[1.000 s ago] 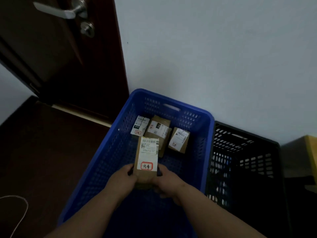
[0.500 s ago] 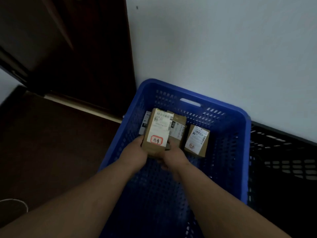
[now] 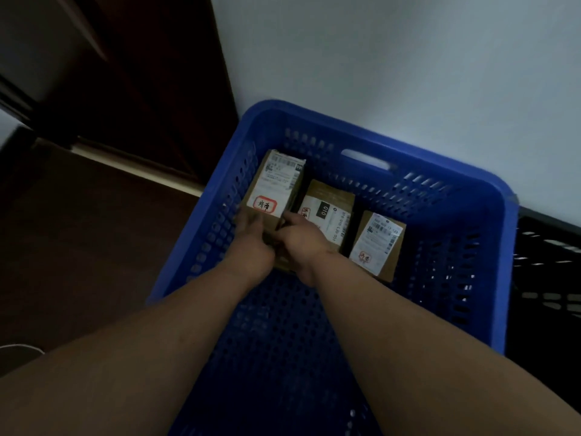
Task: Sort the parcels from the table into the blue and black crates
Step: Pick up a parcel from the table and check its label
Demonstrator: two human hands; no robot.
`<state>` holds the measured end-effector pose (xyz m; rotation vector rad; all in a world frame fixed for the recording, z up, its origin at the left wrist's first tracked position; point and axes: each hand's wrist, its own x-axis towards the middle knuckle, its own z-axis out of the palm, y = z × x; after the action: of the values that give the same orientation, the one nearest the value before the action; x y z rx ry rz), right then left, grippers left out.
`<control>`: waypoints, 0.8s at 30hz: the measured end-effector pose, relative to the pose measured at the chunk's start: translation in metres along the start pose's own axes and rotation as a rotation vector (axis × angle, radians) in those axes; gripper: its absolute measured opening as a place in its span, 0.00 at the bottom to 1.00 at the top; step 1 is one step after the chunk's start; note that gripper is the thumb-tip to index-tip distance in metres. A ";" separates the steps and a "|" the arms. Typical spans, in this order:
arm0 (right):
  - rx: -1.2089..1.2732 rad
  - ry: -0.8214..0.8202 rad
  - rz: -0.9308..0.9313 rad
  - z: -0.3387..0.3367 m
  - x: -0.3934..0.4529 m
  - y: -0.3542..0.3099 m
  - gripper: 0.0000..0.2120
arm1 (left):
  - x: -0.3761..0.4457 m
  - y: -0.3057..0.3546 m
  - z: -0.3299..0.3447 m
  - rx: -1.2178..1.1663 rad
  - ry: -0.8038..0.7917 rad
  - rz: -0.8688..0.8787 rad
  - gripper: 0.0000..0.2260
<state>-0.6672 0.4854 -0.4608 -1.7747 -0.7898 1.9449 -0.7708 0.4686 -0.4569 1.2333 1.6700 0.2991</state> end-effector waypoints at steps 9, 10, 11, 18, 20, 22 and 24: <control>-0.662 0.022 -0.152 -0.043 -0.054 0.000 0.25 | -0.047 0.011 -0.004 0.253 -0.035 -0.016 0.29; -0.731 0.020 -0.174 -0.048 -0.064 0.001 0.23 | -0.056 0.014 -0.002 0.285 -0.041 -0.027 0.28; -0.797 0.026 -0.196 -0.055 -0.074 0.002 0.23 | -0.067 0.017 0.000 0.319 -0.042 -0.030 0.28; -1.097 0.108 -0.340 -0.106 -0.176 0.004 0.21 | -0.158 0.045 0.012 0.508 -0.085 -0.039 0.26; -1.168 0.150 -0.369 -0.121 -0.212 0.003 0.22 | -0.185 0.060 0.015 0.568 -0.058 -0.019 0.26; -1.237 0.198 -0.384 -0.136 -0.247 0.005 0.24 | -0.211 0.079 0.019 0.641 -0.028 0.018 0.26; -1.276 0.257 -0.381 -0.152 -0.283 0.013 0.26 | -0.237 0.099 0.024 0.728 -0.016 0.084 0.27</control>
<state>-0.4814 0.3197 -0.2579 -2.1037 -2.3539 0.8680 -0.6978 0.3088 -0.2680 1.8265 1.7750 -0.3035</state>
